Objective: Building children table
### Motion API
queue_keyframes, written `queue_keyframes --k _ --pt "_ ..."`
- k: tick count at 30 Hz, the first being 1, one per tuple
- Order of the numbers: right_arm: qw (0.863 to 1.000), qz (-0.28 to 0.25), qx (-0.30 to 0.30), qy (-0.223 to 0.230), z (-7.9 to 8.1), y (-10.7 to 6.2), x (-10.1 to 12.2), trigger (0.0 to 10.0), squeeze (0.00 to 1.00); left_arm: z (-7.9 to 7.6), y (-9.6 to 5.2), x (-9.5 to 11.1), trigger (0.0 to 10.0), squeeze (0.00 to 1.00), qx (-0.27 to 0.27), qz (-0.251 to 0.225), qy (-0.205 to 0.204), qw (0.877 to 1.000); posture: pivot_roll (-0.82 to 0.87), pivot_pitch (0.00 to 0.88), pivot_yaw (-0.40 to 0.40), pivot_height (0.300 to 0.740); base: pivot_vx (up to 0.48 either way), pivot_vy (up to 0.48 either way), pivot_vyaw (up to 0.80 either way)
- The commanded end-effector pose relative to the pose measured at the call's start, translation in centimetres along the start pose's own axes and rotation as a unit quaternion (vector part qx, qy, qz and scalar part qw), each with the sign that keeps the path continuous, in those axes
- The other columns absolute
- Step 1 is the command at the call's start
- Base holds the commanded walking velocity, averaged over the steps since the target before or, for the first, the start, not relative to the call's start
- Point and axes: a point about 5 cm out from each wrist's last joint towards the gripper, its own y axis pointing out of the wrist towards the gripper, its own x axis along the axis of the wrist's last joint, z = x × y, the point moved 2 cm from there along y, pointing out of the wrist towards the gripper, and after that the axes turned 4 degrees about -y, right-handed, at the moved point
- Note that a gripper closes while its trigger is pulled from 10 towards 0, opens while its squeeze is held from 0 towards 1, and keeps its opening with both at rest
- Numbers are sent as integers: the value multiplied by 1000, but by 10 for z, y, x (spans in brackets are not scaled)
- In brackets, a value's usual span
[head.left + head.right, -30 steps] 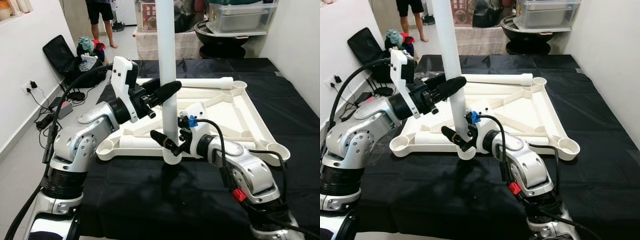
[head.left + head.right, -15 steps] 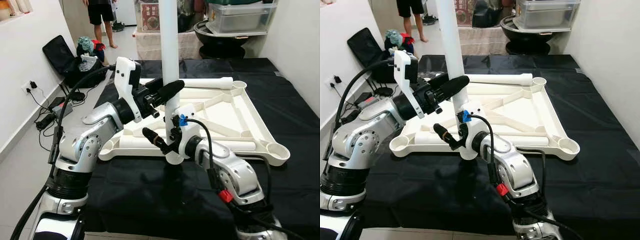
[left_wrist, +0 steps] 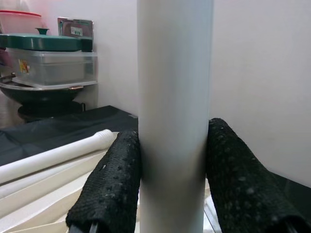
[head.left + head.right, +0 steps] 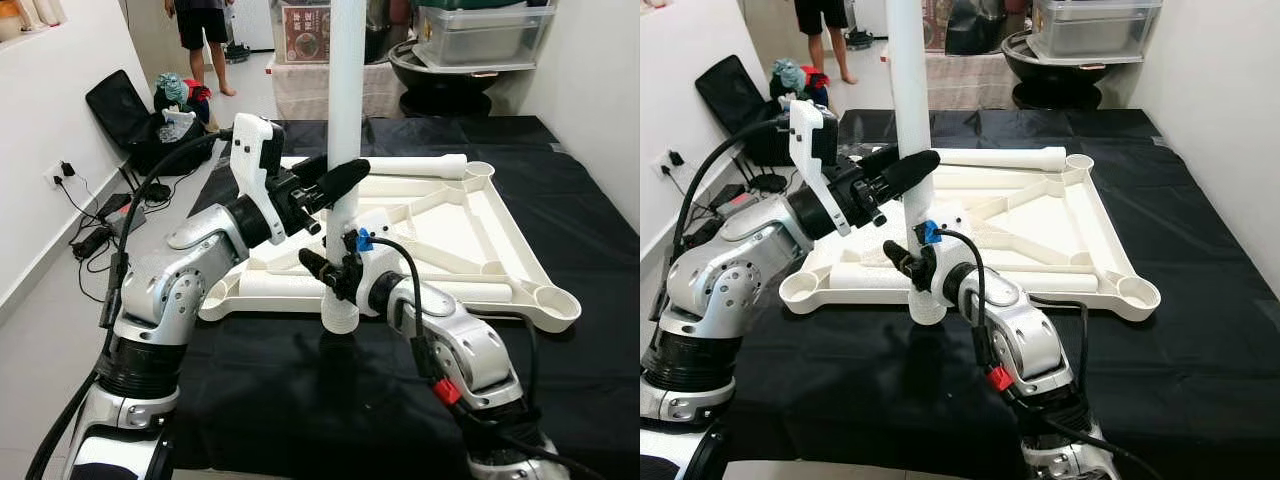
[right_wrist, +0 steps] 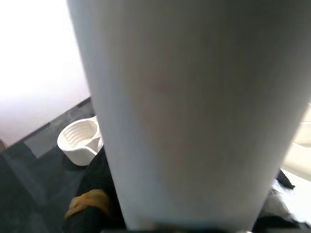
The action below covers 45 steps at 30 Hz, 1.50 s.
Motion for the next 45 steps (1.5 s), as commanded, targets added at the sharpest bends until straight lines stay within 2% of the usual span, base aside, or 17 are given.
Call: queue_keyframes --k 1,10,11,12,13,14,16,27,30,31,32,34,36,37,40,41,45 --pt "1000 -16 4 18 3 1 4 0 0 -8 4 6 0 0 -20 -12 2 1000 -2 75 52 740 0 0 0" --pt "999 -26 -4 26 0 1 8 0 0 -10 4 9 0 0 -23 -22 -1 1000 -3 73 53 740 0 0 0" --pt "999 -26 -6 26 -1 1 9 0 0 -11 4 10 667 0 -25 -26 -4 999 -3 73 53 740 0 0 0" --pt "999 -27 -11 27 -2 1 9 0 0 -12 4 11 10000 824 -28 -30 -2 999 -2 77 57 740 0 0 0" --pt "999 -28 -14 28 -3 1 9 0 0 -13 4 12 10000 824 -30 -32 -1 999 -2 77 57 740 0 0 0" --pt "999 -30 -19 29 -5 1 9 0 0 -13 4 13 10000 1000 -33 -35 -7 999 -1 77 55 740 0 0 0" --pt "999 -30 -19 29 -5 1 9 0 0 -13 4 13 10000 1000 -33 -35 -7 999 -1 77 55 740 0 0 0" --pt "995 -44 -87 26 -33 -4 11 0 0 0 -21 76 10000 1000 -48 -148 -69 985 -4 77 52 740 0 0 0" --pt "988 -61 -136 29 -56 -13 16 0 0 12 -43 97 10000 1000 -29 -181 -68 981 5 80 48 740 0 0 0" --pt "988 -61 -136 29 -56 -13 16 0 0 12 -43 97 10000 1000 -29 -181 -68 981 5 80 48 740 0 0 0" --pt "984 -78 -158 34 -69 -20 21 0 0 24 -58 97 10000 1000 7 -176 -55 983 6 81 43 740 0 0 0" --pt "984 -78 -158 34 -69 -20 21 0 0 24 -58 97 10000 1000 7 -176 -55 983 6 81 43 740 0 0 0" --pt "977 -113 -179 38 -84 -35 32 0 0 51 -90 62 10000 1000 122 -135 -57 982 3 83 40 740 0 0 0" --pt "976 -123 -175 37 -85 -40 35 5490 0 61 -104 29 10000 0 187 -104 -75 974 -1 84 40 740 0 0 0" --pt "976 -128 -172 36 -85 -43 36 5490 0 65 -114 7 10000 0 227 -84 -87 966 -1 84 40 740 0 0 0" --pt "979 -136 -150 33 -79 -46 37 10000 0 62 -126 -36 10000 0 287 -37 -100 952 -8 85 35 740 0 0 0" --pt "984 -138 -103 36 -62 -50 33 10000 0 45 -126 -77 10000 0 320 14 -117 940 -13 76 30 740 0 0 0"
